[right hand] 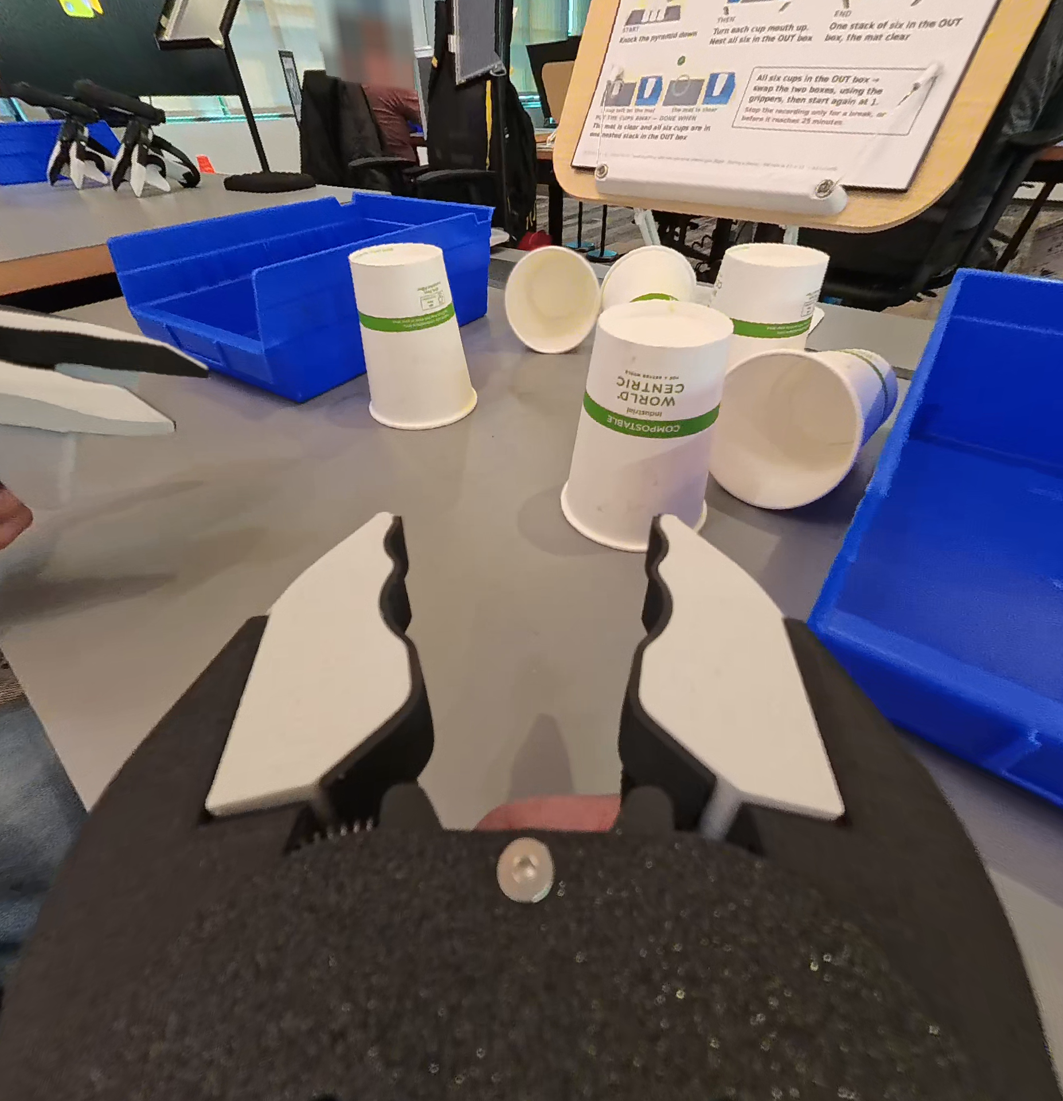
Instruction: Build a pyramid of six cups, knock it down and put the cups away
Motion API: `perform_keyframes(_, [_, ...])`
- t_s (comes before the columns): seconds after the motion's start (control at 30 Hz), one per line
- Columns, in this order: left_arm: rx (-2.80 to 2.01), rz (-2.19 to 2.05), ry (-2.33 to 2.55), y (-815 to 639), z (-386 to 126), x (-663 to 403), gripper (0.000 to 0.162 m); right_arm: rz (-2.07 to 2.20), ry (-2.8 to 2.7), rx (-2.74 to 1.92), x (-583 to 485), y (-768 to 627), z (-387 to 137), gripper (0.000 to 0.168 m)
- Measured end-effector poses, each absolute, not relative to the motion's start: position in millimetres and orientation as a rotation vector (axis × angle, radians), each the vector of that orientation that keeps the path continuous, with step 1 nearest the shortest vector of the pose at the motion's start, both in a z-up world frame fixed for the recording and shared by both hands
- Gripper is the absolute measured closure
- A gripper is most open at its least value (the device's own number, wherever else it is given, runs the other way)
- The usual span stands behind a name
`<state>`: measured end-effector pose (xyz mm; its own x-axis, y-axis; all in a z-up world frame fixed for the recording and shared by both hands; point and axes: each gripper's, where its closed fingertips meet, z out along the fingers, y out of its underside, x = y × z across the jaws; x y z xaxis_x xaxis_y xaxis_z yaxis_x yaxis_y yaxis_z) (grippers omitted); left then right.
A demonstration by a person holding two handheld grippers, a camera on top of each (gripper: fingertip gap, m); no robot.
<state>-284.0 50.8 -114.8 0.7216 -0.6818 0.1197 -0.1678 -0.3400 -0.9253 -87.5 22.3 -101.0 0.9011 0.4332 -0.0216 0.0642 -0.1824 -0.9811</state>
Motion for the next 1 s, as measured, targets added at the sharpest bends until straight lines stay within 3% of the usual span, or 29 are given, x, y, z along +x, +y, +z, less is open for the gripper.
perform_keyframes(0.67, [-1.962, -0.578, 0.788, 46.5, -125.4, -276.8, 0.077, 0.347, -0.411, -1.744, -92.4, 14.9, -104.0, 0.094])
perform_keyframes(0.87, [-2.057, -0.439, 1.202, 88.7, -82.1, -289.3, 0.071, 0.349, -0.425, -1.758, -93.0, 12.1, -108.6, 0.095])
perform_keyframes(1.0, [-2.1, -0.09, 1.512, 153.5, -65.2, -293.2, 0.063, 0.335, -0.436, -1.77, -91.3, 13.9, -111.5, 0.096])
